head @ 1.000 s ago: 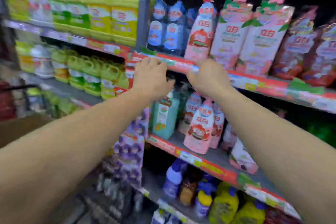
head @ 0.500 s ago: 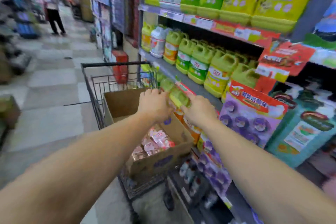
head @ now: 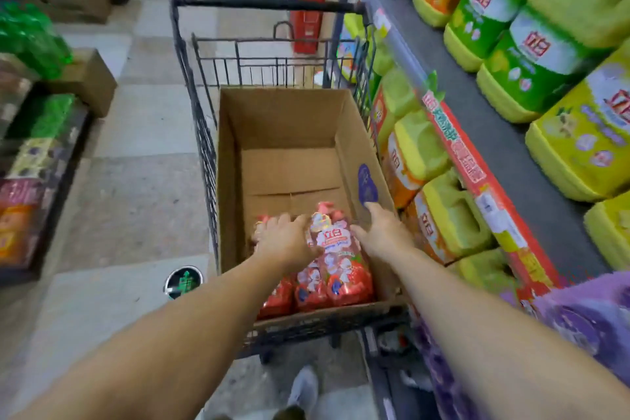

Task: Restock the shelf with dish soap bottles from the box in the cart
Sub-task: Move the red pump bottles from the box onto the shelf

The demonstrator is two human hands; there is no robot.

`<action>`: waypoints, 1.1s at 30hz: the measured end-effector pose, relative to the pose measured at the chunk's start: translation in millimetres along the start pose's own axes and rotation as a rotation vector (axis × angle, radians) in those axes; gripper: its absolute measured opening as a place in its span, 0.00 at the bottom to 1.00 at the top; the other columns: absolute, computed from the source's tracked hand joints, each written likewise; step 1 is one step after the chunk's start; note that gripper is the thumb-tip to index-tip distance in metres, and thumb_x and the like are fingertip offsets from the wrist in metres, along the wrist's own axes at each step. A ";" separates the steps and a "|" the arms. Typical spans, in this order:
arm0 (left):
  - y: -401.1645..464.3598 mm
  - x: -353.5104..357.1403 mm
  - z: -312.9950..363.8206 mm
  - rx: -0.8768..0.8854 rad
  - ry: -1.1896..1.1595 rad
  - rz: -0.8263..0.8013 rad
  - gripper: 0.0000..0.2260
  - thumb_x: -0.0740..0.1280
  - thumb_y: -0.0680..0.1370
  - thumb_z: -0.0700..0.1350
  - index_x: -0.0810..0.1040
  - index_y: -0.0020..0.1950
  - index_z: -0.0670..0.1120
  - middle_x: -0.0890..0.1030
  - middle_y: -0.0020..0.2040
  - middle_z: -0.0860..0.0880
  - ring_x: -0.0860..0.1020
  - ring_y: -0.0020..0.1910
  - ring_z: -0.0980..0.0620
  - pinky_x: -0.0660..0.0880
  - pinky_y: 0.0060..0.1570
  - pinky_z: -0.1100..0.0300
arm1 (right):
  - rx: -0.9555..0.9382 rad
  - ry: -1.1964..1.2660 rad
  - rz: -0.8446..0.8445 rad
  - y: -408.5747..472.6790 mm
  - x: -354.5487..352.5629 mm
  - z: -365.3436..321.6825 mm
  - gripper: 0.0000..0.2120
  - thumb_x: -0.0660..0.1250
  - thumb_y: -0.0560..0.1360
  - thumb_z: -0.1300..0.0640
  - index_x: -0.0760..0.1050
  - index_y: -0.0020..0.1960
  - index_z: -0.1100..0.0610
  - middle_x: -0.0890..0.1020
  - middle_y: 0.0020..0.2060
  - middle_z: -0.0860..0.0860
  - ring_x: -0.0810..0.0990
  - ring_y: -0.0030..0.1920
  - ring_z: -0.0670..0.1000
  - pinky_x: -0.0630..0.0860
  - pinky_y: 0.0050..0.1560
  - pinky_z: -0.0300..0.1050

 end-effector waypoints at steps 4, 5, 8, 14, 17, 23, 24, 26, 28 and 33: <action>20.8 58.7 -4.8 -0.116 -0.297 -0.331 0.34 0.69 0.74 0.61 0.63 0.75 0.49 0.71 0.71 0.47 0.71 0.68 0.46 0.68 0.63 0.58 | 0.044 0.081 -0.211 37.7 46.1 18.2 0.25 0.66 0.77 0.48 0.66 0.70 0.57 0.76 0.65 0.57 0.75 0.65 0.59 0.71 0.58 0.45; 24.1 72.9 -3.8 -0.159 -0.440 -0.404 0.33 0.71 0.74 0.57 0.63 0.74 0.47 0.72 0.69 0.50 0.72 0.66 0.49 0.69 0.61 0.62 | 0.056 0.111 -0.266 45.1 56.7 22.6 0.26 0.67 0.77 0.49 0.66 0.70 0.57 0.76 0.66 0.55 0.75 0.65 0.57 0.70 0.58 0.43; 33.9 109.5 2.1 -0.300 -0.744 -0.483 0.31 0.75 0.73 0.49 0.65 0.71 0.45 0.75 0.63 0.51 0.74 0.58 0.53 0.68 0.54 0.67 | 0.104 0.188 -0.360 63.2 81.0 34.0 0.28 0.70 0.75 0.49 0.66 0.71 0.58 0.76 0.66 0.53 0.75 0.65 0.54 0.68 0.53 0.37; 46.4 143.0 14.0 -0.424 -1.042 -0.446 0.31 0.81 0.66 0.44 0.70 0.63 0.46 0.80 0.57 0.49 0.79 0.56 0.51 0.75 0.61 0.55 | 0.245 0.357 -0.489 81.7 101.0 49.6 0.30 0.72 0.69 0.39 0.69 0.68 0.45 0.78 0.61 0.48 0.78 0.57 0.55 0.78 0.45 0.50; 42.7 141.8 13.4 -0.420 -1.082 -0.451 0.28 0.77 0.71 0.42 0.67 0.65 0.48 0.78 0.59 0.50 0.76 0.56 0.51 0.73 0.56 0.59 | 0.280 0.464 -0.496 77.8 102.7 51.2 0.28 0.73 0.70 0.42 0.70 0.67 0.45 0.79 0.58 0.46 0.78 0.55 0.53 0.75 0.41 0.48; 30.7 118.7 -0.6 -0.305 -1.114 -0.412 0.37 0.76 0.72 0.41 0.60 0.74 0.54 0.80 0.53 0.53 0.79 0.51 0.55 0.77 0.48 0.62 | 0.262 0.707 -0.393 50.4 85.6 37.0 0.12 0.71 0.75 0.50 0.71 0.54 0.48 0.80 0.44 0.42 0.79 0.42 0.44 0.72 0.40 0.45; 28.1 109.5 -4.3 -0.278 -1.107 -0.381 0.36 0.75 0.72 0.41 0.60 0.73 0.57 0.80 0.51 0.55 0.79 0.49 0.57 0.76 0.45 0.65 | 0.242 0.739 -0.358 44.7 78.9 30.9 0.14 0.72 0.74 0.51 0.71 0.56 0.49 0.80 0.44 0.42 0.79 0.42 0.43 0.71 0.37 0.43; 23.8 90.3 -11.2 -0.227 -1.087 -0.330 0.36 0.76 0.71 0.42 0.61 0.73 0.58 0.81 0.52 0.54 0.80 0.50 0.55 0.78 0.49 0.61 | 0.189 0.764 -0.257 30.9 62.1 14.8 0.21 0.73 0.72 0.50 0.71 0.62 0.50 0.81 0.50 0.44 0.81 0.48 0.45 0.73 0.37 0.42; 16.1 65.6 -14.5 -0.172 -1.092 -0.314 0.41 0.77 0.70 0.43 0.58 0.74 0.61 0.81 0.56 0.53 0.82 0.52 0.51 0.81 0.48 0.52 | 0.148 0.764 -0.148 17.1 44.0 -1.6 0.28 0.75 0.70 0.47 0.70 0.67 0.51 0.81 0.57 0.46 0.80 0.54 0.47 0.78 0.48 0.48; -6.8 -5.3 -16.0 0.081 -1.106 -0.274 0.42 0.77 0.69 0.39 0.59 0.73 0.62 0.82 0.56 0.49 0.83 0.52 0.48 0.82 0.47 0.48 | 0.065 0.781 0.125 -33.6 -11.3 -40.3 0.28 0.75 0.69 0.47 0.72 0.66 0.53 0.81 0.58 0.47 0.79 0.55 0.46 0.76 0.59 0.46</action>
Point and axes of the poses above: each hand's wrist, its own y-axis towards the middle knuckle, its own x-axis out of the palm, z = x × y, the point moved 2 cm from there along y, towards the middle knuckle
